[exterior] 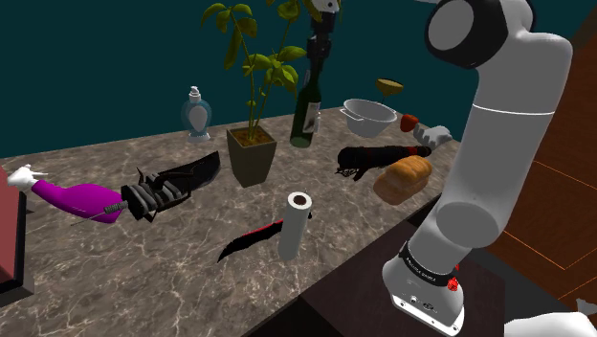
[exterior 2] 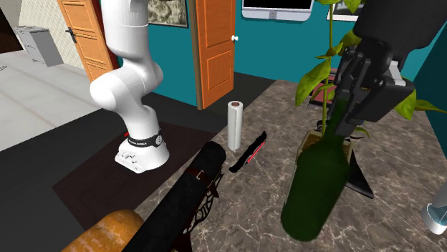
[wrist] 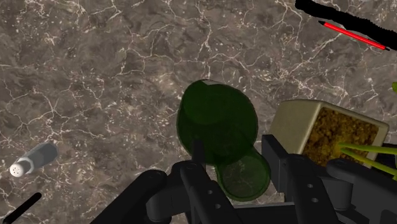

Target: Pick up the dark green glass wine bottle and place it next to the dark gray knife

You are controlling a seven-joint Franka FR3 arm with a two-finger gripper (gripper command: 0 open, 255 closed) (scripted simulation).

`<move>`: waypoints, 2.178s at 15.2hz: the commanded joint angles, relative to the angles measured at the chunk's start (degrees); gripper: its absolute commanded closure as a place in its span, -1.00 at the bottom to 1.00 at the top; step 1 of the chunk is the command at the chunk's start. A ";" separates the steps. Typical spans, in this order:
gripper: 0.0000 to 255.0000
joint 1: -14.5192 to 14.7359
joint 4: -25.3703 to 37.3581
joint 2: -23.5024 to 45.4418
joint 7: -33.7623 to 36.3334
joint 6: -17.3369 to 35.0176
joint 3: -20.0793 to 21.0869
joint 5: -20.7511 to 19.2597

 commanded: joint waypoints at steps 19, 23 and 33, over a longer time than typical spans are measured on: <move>1.00 10.09 -8.68 -11.38 16.13 -2.07 6.33 -1.68; 1.00 12.99 -11.53 -13.69 21.69 -1.32 9.00 -1.52; 1.00 19.92 -13.37 -15.14 35.47 -0.26 15.79 -0.23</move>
